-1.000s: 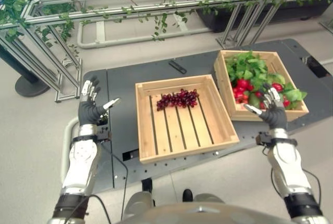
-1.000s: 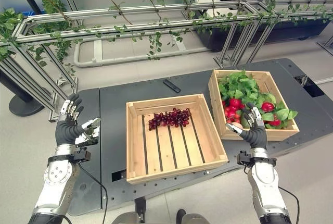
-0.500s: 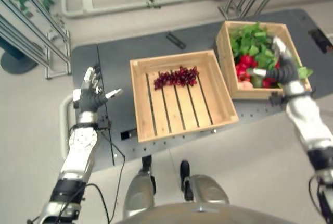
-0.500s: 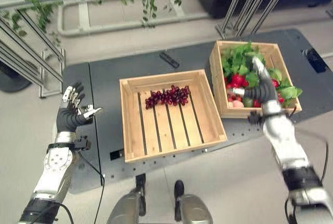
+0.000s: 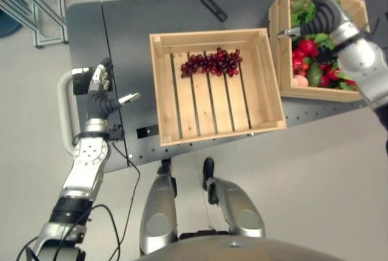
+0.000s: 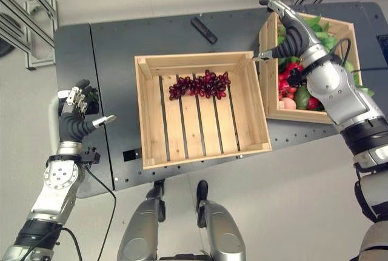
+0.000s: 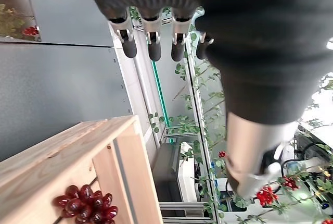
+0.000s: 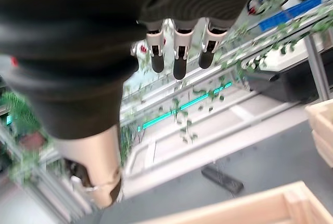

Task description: Pick up the fruits from the basket on one side to the basket on the other side

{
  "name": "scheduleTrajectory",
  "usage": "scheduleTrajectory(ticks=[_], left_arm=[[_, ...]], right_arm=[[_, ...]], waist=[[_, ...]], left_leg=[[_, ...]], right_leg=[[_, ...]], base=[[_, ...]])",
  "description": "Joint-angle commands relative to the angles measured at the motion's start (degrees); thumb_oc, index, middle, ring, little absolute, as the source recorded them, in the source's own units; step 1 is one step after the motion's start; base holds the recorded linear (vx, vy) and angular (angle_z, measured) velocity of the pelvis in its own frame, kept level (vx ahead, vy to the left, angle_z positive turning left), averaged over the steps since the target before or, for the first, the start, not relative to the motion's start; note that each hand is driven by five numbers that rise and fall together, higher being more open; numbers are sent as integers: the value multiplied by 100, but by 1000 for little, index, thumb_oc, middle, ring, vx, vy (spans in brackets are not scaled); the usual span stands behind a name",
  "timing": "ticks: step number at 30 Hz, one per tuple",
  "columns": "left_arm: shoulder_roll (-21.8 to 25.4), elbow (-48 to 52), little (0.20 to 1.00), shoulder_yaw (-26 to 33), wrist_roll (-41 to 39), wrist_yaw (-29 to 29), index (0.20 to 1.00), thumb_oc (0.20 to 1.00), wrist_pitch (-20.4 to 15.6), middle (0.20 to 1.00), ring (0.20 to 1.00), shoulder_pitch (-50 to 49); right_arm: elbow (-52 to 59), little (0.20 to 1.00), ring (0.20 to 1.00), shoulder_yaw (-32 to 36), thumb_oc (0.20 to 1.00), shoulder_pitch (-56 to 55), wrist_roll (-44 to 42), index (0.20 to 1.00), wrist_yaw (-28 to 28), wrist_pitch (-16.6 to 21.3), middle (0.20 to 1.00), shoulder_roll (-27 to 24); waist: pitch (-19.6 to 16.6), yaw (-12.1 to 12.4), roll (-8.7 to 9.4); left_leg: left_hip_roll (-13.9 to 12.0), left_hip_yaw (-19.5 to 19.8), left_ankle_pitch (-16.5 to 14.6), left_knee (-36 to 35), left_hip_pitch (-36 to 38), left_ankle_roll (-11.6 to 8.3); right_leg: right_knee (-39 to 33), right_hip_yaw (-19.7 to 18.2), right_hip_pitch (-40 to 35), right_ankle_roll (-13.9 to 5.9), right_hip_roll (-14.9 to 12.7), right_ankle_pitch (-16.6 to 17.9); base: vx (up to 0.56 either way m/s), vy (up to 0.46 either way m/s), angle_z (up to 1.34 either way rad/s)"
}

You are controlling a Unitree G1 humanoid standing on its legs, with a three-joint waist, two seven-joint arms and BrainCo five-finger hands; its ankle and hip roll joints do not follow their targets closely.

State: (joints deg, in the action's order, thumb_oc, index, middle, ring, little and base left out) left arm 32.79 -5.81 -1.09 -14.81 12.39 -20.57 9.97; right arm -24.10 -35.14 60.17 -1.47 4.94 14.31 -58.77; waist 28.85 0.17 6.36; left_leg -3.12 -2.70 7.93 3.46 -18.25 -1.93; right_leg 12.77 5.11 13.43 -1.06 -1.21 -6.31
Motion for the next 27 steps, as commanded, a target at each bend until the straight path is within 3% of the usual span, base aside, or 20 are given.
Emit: scheduleTrajectory(ticks=[1, 8, 12, 21, 27], left_arm=[[200, 304, 1000, 54, -37, 187, 1000, 1000, -293, 1000, 1000, -26], [180, 187, 1000, 48, -1, 406, 1000, 1000, -264, 1000, 1000, 281], [193, 120, 1000, 9, 1, 505, 1000, 1000, -257, 1000, 1000, 416], [200, 23, 1000, -73, 87, 806, 1000, 1000, -287, 1000, 1000, 783], [194, -2, 1000, -158, 175, 1125, 1000, 1000, -302, 1000, 1000, 1127]], right_arm=[[-67, 1000, 1000, -278, 1000, 473, 242, 1000, 85, -95, 1000, -40], [-681, 1000, 1000, -895, 1000, 1402, 328, 1000, 130, -214, 1000, 378], [-875, 1000, 1000, -1282, 1000, 1688, 204, 1000, -24, -235, 1000, 616], [-1137, 1000, 1000, -1304, 1000, 1807, 187, 1000, 146, -284, 1000, 988], [-1651, 1000, 1000, -1175, 1000, 1913, 212, 1000, 543, -328, 1000, 1338]], waist=[[-269, 92, 169], [93, 157, 225], [94, 130, 268], [94, 91, 273], [94, 44, 250]], left_leg=[[-320, 27, -602, 567, 53, -318], [-303, 97, -618, 893, -440, -332], [-296, 123, -660, 1135, -913, -338], [-270, 180, -691, 1440, -1701, -321], [-238, 228, -602, 1382, -2193, -321]], right_leg=[[34, -105, 591, -472, -209, 505], [186, -103, 970, -434, -202, 529], [330, -106, 1421, -415, -178, 544], [576, -81, 2150, -395, -189, 549], [529, -31, 2639, -407, -203, 638]], base=[[-42, -19, -5], [-37, -12, -2], [-8, -2, 1], [-24, -2, 1], [-22, 0, 4]])
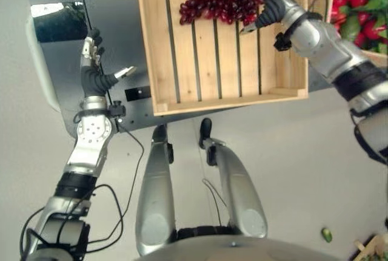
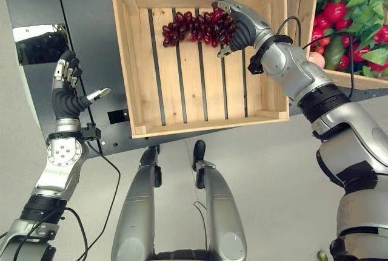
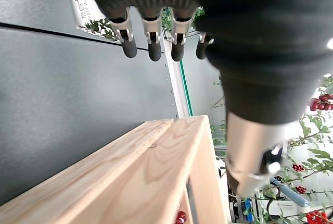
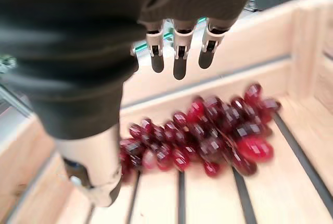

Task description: Pick up the fruits from the basket on one side to the basket on the other side

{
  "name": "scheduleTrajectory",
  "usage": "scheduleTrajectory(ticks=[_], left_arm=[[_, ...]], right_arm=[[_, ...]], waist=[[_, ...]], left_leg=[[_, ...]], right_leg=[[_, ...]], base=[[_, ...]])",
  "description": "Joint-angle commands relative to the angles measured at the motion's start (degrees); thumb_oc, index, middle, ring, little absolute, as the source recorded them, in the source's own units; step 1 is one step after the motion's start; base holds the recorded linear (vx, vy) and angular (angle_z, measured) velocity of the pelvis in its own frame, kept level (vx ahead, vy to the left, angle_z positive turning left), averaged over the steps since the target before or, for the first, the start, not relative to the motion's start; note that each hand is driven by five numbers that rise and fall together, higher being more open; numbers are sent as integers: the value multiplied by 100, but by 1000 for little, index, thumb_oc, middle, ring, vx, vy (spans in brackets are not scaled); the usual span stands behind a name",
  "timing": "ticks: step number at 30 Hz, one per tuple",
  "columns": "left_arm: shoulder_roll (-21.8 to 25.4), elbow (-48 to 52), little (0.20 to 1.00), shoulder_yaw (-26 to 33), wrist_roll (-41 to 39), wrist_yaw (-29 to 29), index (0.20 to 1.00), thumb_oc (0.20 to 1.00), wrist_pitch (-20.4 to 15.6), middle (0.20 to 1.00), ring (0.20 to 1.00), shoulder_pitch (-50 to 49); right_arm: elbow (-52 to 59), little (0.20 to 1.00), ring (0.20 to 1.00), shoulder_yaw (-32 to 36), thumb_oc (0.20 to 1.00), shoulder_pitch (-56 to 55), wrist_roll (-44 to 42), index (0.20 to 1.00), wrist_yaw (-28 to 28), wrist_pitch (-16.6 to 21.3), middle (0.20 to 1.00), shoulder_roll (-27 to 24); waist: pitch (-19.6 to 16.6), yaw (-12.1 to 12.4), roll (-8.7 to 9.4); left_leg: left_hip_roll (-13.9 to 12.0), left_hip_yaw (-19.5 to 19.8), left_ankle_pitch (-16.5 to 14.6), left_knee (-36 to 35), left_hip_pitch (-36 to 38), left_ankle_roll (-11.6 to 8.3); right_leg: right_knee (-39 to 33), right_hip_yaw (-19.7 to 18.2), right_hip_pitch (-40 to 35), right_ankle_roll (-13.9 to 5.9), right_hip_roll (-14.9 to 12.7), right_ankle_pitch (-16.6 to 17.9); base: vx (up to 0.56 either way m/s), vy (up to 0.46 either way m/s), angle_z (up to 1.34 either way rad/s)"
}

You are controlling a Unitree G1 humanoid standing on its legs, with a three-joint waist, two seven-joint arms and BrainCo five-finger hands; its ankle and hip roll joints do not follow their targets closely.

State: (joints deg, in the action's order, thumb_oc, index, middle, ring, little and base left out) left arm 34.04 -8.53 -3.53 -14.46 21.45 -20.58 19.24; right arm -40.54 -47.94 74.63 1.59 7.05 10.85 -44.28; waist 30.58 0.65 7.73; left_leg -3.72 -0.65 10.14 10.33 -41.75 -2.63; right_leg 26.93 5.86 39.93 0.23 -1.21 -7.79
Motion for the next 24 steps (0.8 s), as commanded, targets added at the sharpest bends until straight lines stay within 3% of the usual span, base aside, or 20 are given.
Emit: scheduleTrajectory(ticks=[1, 7, 24], left_arm=[[70, 259, 1000, 68, 159, 244, 1000, 1000, -304, 1000, 1000, 218], [66, 274, 1000, 7, 230, 430, 1000, 1000, -302, 1000, 1000, 371], [122, 328, 1000, -138, 265, 530, 1000, 1000, -343, 1000, 1000, 407]], right_arm=[[-27, 1000, 1000, 93, 1000, 478, -87, 1000, 358, 22, 1000, -51], [-212, 1000, 1000, 75, 1000, 635, -96, 1000, 545, 13, 1000, 179], [-264, 1000, 1000, -205, 1000, 904, 10, 1000, 640, 39, 1000, 215]], waist=[[-79, -5, 122], [-79, -9, 105], [-79, 53, -38]], left_leg=[[-186, 23, -878, 733, 137, -254], [-168, 42, -825, 769, -279, -232], [-123, 122, -817, 773, -713, -261]], right_leg=[[-865, -106, 3, -541, -202, 748], [-872, -84, 386, -542, -219, 824], [-791, 47, 771, -572, -296, 752]], base=[[0, 0, 0], [-6, 1, 0], [2, -2, 2]])
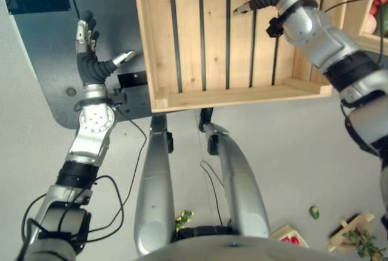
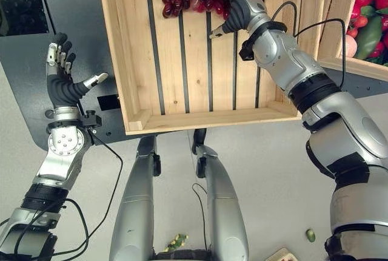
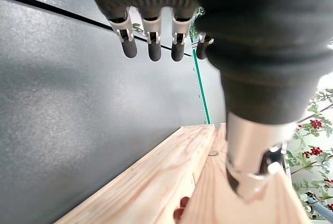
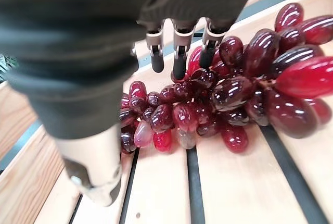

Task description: Pick up the fruits from the basket on one side to the basket on the other side

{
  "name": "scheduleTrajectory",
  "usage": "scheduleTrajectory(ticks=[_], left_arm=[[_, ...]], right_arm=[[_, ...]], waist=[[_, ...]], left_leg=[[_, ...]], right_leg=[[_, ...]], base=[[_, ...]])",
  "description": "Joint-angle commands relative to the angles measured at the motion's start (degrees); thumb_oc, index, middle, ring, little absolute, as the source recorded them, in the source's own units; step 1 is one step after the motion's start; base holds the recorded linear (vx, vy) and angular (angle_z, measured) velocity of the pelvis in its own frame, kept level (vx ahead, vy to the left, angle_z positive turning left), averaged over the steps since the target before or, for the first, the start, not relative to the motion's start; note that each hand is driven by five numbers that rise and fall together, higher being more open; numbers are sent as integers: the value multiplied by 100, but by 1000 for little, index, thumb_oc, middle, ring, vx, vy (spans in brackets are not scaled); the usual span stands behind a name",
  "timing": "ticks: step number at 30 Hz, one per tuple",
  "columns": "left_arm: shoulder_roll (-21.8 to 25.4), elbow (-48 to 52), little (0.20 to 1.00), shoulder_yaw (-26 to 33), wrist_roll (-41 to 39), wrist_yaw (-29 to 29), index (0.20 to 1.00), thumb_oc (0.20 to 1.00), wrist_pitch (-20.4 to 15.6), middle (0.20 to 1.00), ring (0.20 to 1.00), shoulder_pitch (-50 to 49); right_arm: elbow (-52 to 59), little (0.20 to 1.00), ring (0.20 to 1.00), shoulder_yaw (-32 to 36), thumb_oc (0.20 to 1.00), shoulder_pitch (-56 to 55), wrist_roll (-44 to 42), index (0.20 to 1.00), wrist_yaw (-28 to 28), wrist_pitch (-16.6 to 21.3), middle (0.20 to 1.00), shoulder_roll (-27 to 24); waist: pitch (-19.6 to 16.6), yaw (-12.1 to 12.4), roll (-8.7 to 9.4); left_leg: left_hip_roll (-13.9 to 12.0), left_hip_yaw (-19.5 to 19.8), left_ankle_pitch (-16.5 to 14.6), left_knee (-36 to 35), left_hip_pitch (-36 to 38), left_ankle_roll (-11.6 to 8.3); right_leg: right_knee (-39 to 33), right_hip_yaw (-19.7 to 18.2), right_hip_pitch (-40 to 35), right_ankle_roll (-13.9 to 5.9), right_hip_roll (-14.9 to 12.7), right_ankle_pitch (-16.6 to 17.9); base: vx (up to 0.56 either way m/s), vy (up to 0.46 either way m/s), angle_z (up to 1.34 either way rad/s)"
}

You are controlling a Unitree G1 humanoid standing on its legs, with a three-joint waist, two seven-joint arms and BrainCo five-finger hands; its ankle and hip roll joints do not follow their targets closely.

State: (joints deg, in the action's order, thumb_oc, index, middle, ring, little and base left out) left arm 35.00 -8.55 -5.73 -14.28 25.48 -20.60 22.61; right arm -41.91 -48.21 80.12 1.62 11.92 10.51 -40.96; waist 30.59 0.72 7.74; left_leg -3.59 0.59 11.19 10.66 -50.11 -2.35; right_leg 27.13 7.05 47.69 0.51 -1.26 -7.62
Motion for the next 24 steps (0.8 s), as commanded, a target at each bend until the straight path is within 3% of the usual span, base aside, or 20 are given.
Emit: scheduleTrajectory(ticks=[1, 24], left_arm=[[44, 323, 1000, 50, 263, 137, 1000, 1000, -330, 1000, 1000, 107], [78, 435, 1000, -143, 278, 100, 1000, 1000, -406, 1000, 1000, 233]], right_arm=[[-146, 1000, 1000, -216, 1000, 425, -6, 1000, 165, 78, 1000, -92], [-450, 1000, 1000, -416, 1000, 708, -46, 1000, 176, 111, 1000, 80]], waist=[[-79, 52, -28], [-79, 140, -43]], left_leg=[[-135, 1, -930, 743, 116, -293], [-105, 81, -992, 799, -108, -280]], right_leg=[[-811, -69, -4, -600, -284, 725], [-718, -24, 216, -631, -308, 662]], base=[[0, 0, 0], [11, -5, 1]])
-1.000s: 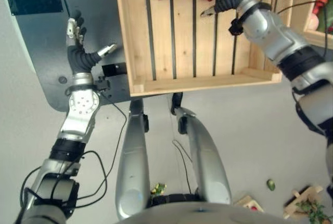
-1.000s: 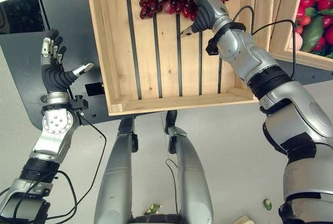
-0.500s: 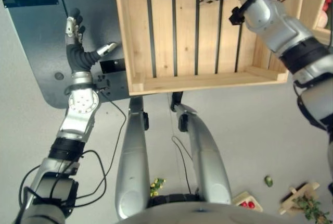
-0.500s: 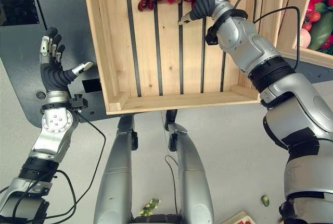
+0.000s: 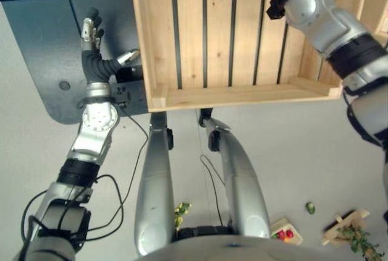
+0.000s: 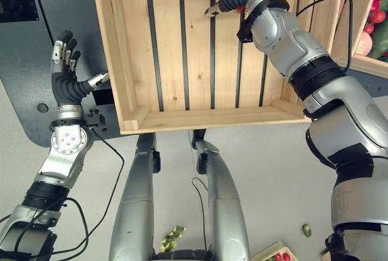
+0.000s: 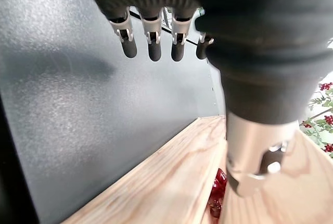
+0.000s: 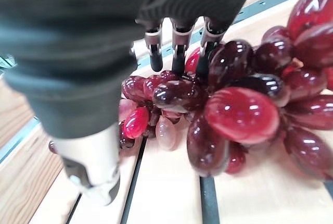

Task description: Pick up the fruits from the basket on one side to the basket on the other side

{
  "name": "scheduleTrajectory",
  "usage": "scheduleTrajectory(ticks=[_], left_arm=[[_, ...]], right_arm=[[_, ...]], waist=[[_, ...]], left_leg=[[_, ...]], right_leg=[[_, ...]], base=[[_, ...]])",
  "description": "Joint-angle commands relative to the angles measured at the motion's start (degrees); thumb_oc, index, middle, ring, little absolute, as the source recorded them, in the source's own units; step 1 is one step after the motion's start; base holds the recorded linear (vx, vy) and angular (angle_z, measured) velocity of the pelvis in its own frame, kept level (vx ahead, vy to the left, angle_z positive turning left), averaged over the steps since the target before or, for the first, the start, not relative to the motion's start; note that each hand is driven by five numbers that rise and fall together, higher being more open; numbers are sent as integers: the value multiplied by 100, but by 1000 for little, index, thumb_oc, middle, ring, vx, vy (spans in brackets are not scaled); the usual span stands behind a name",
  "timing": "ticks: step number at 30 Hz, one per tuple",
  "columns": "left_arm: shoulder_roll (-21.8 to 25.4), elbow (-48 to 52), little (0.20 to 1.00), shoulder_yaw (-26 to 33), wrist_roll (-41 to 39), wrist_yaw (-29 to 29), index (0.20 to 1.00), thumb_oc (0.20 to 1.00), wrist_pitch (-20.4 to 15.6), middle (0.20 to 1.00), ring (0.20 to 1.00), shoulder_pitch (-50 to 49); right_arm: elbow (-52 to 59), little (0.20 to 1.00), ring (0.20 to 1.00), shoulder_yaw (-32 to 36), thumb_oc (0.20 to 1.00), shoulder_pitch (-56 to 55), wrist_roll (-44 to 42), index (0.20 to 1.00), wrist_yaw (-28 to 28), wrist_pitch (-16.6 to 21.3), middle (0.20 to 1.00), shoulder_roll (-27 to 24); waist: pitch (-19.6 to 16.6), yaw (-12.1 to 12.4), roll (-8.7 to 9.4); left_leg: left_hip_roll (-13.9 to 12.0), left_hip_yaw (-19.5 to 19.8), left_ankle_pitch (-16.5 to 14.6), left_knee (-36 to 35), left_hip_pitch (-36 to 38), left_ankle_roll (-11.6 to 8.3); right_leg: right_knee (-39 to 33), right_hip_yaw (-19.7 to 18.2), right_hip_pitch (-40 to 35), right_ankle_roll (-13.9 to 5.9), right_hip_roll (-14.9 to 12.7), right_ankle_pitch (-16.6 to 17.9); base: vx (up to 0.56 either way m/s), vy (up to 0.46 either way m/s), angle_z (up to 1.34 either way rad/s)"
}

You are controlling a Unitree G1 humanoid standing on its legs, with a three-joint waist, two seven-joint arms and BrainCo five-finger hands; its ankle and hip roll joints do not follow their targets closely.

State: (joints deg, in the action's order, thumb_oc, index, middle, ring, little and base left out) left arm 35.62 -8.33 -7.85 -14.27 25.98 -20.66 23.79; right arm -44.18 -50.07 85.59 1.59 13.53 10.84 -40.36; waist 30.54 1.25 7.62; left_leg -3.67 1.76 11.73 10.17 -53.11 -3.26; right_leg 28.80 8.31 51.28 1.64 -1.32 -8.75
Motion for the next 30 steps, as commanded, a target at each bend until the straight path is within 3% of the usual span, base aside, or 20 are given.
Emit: scheduleTrajectory(ticks=[1, 6, 15, 30], left_arm=[[12, 414, 1000, 73, 285, 58, 1000, 1000, -403, 1000, 1000, 122], [6, 446, 1000, 75, 319, 82, 1000, 1000, -411, 1000, 1000, 155], [68, 539, 1000, 324, 548, 247, 1000, 1000, -343, 1000, 1000, 94], [267, 674, 1000, 453, 544, 77, 1000, 1000, -286, 1000, 1000, 11]], right_arm=[[-206, 1000, 1000, -233, 1000, 165, -30, 1000, 9, 77, 1000, 23], [-129, 1000, 1000, -179, 1000, 170, 60, 1000, 119, 95, 1000, -17], [1377, 1000, 1000, 485, 1000, -118, 533, 1000, 429, 30, 1000, -553], [2310, 1000, 1000, 502, 1000, -101, 249, 1000, 59, 109, 1000, -911]], waist=[[-75, 83, -27], [-75, 84, -21], [-75, -18, 123], [-75, -36, 447]], left_leg=[[-96, -40, -1041, 834, 199, -190], [-103, -49, -1029, 784, 235, -190], [-95, -6, -1032, 756, 298, -193], [-122, 36, -889, 536, 560, -256]], right_leg=[[-894, -148, -145, -743, -308, 778], [-926, -150, -179, -756, -315, 793], [-928, -86, -253, -768, -335, 766], [-1143, 37, -581, -778, -329, 877]], base=[[0, 0, 0], [0, 0, 0], [-3, -4, 1], [-20, -10, 3]])
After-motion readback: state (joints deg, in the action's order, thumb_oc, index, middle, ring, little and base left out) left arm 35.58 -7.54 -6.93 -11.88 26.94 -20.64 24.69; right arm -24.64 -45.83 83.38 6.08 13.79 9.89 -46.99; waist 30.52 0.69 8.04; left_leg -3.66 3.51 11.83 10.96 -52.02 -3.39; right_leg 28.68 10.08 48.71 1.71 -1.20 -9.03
